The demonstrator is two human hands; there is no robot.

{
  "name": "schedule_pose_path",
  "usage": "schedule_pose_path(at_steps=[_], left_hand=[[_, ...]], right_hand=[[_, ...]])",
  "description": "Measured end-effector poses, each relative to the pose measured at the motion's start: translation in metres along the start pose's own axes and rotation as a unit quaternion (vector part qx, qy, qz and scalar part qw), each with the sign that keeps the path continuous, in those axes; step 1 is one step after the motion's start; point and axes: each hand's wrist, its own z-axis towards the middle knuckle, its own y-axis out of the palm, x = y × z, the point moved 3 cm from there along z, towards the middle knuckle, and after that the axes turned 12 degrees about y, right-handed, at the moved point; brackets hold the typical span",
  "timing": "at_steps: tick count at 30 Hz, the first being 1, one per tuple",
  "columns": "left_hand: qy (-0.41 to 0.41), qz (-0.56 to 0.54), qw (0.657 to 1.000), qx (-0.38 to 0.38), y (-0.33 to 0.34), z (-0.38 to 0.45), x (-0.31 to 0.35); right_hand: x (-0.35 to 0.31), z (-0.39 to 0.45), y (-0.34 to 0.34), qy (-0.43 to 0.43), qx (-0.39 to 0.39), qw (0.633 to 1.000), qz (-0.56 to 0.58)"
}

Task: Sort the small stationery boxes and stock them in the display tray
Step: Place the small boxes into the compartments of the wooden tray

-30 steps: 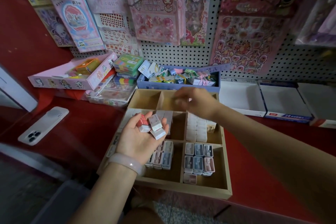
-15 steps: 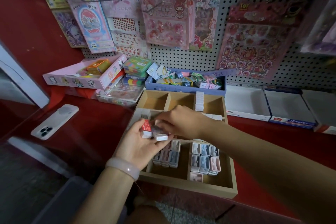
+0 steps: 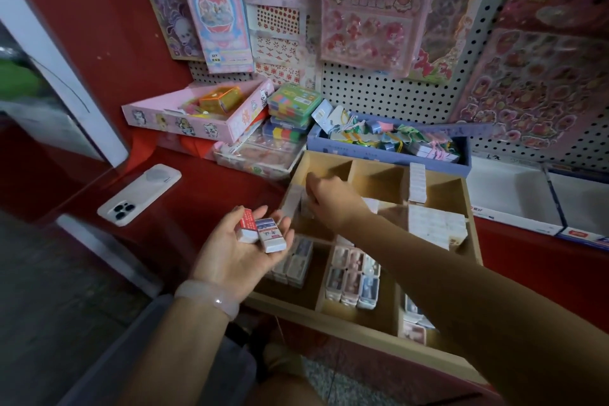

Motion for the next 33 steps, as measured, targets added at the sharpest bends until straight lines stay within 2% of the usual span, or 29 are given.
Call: schedule_pose_path(at_steps=[6,12,14,16,18,19,22,24,27,30,33], left_hand=[[0.001,-0.009,1.000,-0.005,-0.013,0.001,0.011],[0.000,-0.035,0.999,-0.018,-0.016,-0.001,0.011],[0.002,-0.041,0.999,-0.020,-0.015,-0.002,0.010],[0.004,-0.043,0.999,-0.017,-0.012,-0.003,0.008],[0.009,-0.044,0.999,-0.014,-0.009,-0.004,0.007],[0.014,-0.043,0.999,-0.011,-0.007,-0.004,0.007],[0.021,-0.022,0.999,-0.009,0.000,-0.003,0.003],[0.019,-0.006,0.999,-0.031,0.008,-0.003,-0.003],[0.015,0.013,0.998,-0.066,0.022,-0.003,-0.015],[-0.011,0.034,0.997,-0.065,0.031,-0.002,-0.029],[-0.030,0.054,0.996,-0.067,0.037,-0.001,-0.038]], right_hand=[[-0.003,0.007,0.024,0.038,0.024,0.999,0.011],[0.001,0.011,0.021,0.098,-0.016,0.991,0.089],[0.004,0.008,0.017,0.100,-0.034,0.987,0.124],[0.003,0.002,0.009,0.085,-0.025,0.991,0.104],[-0.001,-0.008,-0.005,0.026,0.024,0.994,0.102],[-0.006,-0.016,-0.013,-0.037,0.035,0.989,0.136],[-0.015,-0.044,-0.028,-0.259,-0.032,0.949,0.177],[-0.011,-0.053,-0.026,-0.301,-0.046,0.944,0.125],[0.004,-0.056,-0.031,-0.292,0.030,0.951,0.093],[0.029,-0.062,-0.048,-0.258,0.100,0.951,0.135],[0.073,-0.060,-0.070,-0.108,0.150,0.960,0.209]])
